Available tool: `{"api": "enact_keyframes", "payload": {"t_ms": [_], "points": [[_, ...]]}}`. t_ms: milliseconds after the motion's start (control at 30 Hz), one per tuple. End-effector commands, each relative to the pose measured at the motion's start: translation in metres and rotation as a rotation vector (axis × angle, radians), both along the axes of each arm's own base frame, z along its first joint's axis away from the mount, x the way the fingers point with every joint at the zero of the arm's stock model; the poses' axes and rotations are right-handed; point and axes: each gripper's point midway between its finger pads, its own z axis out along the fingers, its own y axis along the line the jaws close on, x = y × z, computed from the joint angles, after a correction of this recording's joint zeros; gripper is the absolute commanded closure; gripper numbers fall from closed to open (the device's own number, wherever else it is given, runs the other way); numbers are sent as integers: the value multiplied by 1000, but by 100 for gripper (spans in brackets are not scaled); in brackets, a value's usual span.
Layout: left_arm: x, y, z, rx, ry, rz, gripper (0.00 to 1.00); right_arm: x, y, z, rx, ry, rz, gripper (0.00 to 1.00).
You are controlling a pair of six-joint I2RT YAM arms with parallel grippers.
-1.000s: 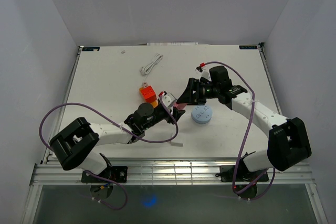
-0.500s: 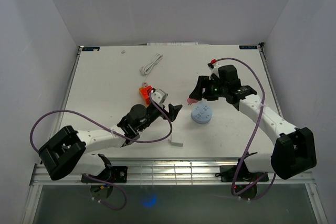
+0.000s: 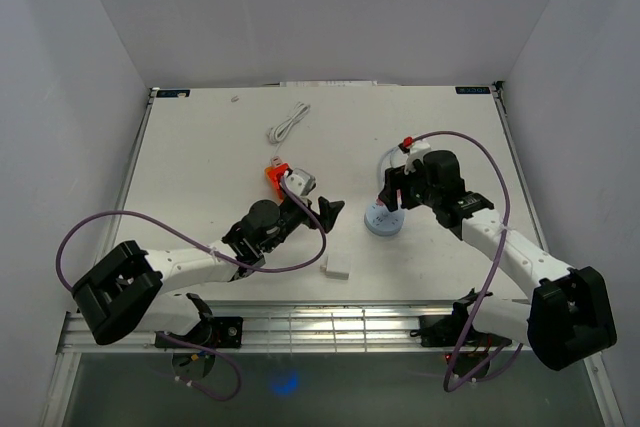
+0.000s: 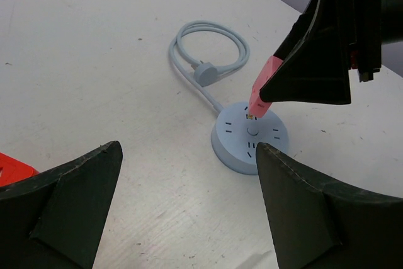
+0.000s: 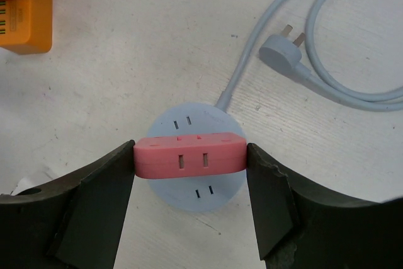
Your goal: Insert the plug
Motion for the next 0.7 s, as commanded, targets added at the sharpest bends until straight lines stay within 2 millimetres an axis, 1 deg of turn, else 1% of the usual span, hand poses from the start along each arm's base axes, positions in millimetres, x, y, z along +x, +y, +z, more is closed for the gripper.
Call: {"api": "enact_keyframes", "payload": {"t_ms": [0, 67, 133, 300, 367, 500, 533, 667], "points": [[-4, -8, 12, -33, -1, -34, 2, 21, 11, 25, 20, -144, 51, 54], [-5, -8, 13, -32, -2, -40, 2, 21, 10, 23, 1, -147, 53, 56], [-6, -8, 13, -32, -2, -46, 2, 21, 9, 24, -7, -171, 64, 57], [-8, -10, 12, -30, 2, -62, 2, 22, 13, 25, -14, -207, 107, 59], [-6, -10, 11, -26, 5, -54, 2, 23, 14, 22, -19, -201, 114, 60], [-2, -4, 12, -32, 8, -11, 2, 23, 17, 20, -23, -203, 140, 61], [-2, -2, 11, -32, 7, -4, 2, 23, 17, 17, -27, -195, 141, 61], [-2, -4, 11, -30, 9, -11, 2, 23, 19, 12, -35, -176, 155, 62]]}}
